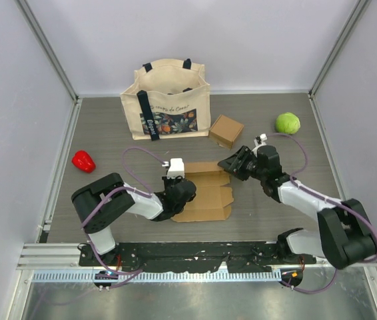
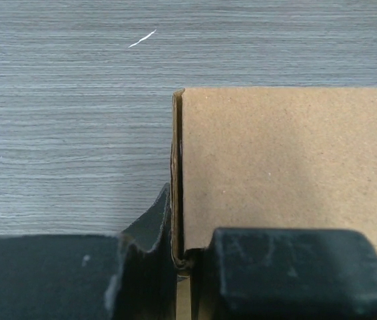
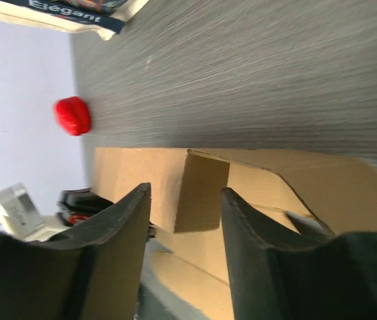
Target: Fold the paper box
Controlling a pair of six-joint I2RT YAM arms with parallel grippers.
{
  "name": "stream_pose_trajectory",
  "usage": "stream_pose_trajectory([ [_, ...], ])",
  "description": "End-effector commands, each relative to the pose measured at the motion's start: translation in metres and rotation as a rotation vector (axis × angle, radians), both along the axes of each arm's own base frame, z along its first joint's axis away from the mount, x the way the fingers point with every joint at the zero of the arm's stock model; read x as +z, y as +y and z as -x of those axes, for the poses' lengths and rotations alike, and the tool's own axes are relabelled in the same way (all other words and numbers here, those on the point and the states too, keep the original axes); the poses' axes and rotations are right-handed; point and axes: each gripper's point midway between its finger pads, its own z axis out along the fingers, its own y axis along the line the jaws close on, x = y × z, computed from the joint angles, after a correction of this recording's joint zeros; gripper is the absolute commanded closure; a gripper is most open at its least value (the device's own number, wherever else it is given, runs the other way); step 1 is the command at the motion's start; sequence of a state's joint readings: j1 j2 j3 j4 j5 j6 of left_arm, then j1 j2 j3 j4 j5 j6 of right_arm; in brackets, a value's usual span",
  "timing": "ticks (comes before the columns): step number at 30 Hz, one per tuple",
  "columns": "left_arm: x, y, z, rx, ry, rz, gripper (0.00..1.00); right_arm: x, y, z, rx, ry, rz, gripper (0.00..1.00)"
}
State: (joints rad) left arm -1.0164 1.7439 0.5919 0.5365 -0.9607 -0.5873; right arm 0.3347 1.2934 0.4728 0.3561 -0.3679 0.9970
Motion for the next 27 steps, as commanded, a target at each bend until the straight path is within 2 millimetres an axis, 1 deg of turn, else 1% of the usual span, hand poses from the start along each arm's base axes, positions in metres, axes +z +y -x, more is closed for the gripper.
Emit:
stream_pose_trajectory([
  [1,0.014,0.007,-0.001,0.049,-0.037,0.033,1.00,-0.011,-0.043,0.013,0.008,-0.067,0.390,0.47],
  [2,0.014,0.007,-0.001,0.053,-0.038,0.032,1.00,-0.012,-0.047,0.017,0.003,-0.071,0.413,0.47],
  [3,0.014,0.007,-0.001,0.054,-0.038,0.033,1.00,-0.023,-0.050,0.028,0.020,-0.055,0.441,0.47],
  [4,0.014,0.007,-0.002,0.058,-0.037,0.031,1.00,-0.019,-0.052,0.031,0.014,-0.087,0.458,0.47],
  [5,0.014,0.007,-0.002,0.058,-0.036,0.032,1.00,-0.022,-0.053,0.033,0.006,-0.092,0.475,0.50],
  [6,0.015,0.007,-0.002,0.060,-0.037,0.037,1.00,-0.025,-0.053,0.036,0.008,-0.098,0.482,0.55],
  [7,0.014,0.007,-0.001,0.060,-0.036,0.036,1.00,-0.027,-0.047,0.039,0.024,-0.105,0.488,0.64],
  [8,0.014,0.007,-0.002,0.062,-0.037,0.037,1.00,-0.029,-0.047,0.038,0.020,-0.110,0.509,0.82],
  [9,0.014,0.007,-0.002,0.061,-0.035,0.038,1.00,-0.028,-0.047,0.033,-0.002,-0.129,0.538,0.90],
  [10,0.013,0.006,-0.002,0.061,-0.033,0.034,1.00,-0.029,-0.041,0.034,0.015,-0.144,0.564,0.96],
  [11,0.012,0.005,-0.002,0.059,-0.029,0.031,1.00,-0.036,-0.043,0.031,0.014,-0.140,0.619,0.99],
  [12,0.011,0.005,-0.002,0.059,-0.028,0.028,1.00,-0.032,-0.044,0.023,-0.015,-0.165,0.655,0.99],
  [13,0.012,0.004,-0.003,0.061,-0.026,0.030,1.00,-0.034,-0.046,0.020,-0.024,-0.171,0.686,0.99],
  [14,0.012,0.004,-0.003,0.062,-0.027,0.031,1.00,-0.046,-0.047,0.020,-0.009,-0.152,0.733,0.99],
  [15,0.013,0.004,-0.003,0.063,-0.027,0.033,1.00,-0.041,-0.049,0.010,-0.051,-0.174,0.751,0.99],
  [16,0.013,0.004,-0.003,0.066,-0.029,0.039,1.00,-0.047,-0.052,0.008,-0.057,-0.162,0.777,0.99],
  [18,0.013,0.005,-0.003,0.067,-0.030,0.043,1.00,-0.058,-0.051,0.003,-0.048,-0.144,0.804,0.99],
  [21,0.011,0.005,-0.002,0.069,-0.028,0.045,1.00,-0.067,-0.045,0.001,-0.046,-0.149,0.798,0.99],
  [22,0.011,0.004,-0.003,0.068,-0.027,0.045,1.00,-0.069,-0.045,0.000,-0.054,-0.151,0.802,0.99],
  [24,0.010,0.003,-0.003,0.067,-0.024,0.038,1.00,-0.068,-0.038,-0.002,-0.046,-0.178,0.771,0.99],
  [26,0.010,0.004,-0.003,0.066,-0.023,0.034,1.00,-0.067,-0.027,-0.002,-0.012,-0.194,0.727,0.99],
  [27,0.011,0.004,-0.003,0.066,-0.025,0.037,1.00,-0.062,-0.020,-0.005,-0.007,-0.218,0.694,0.99],
])
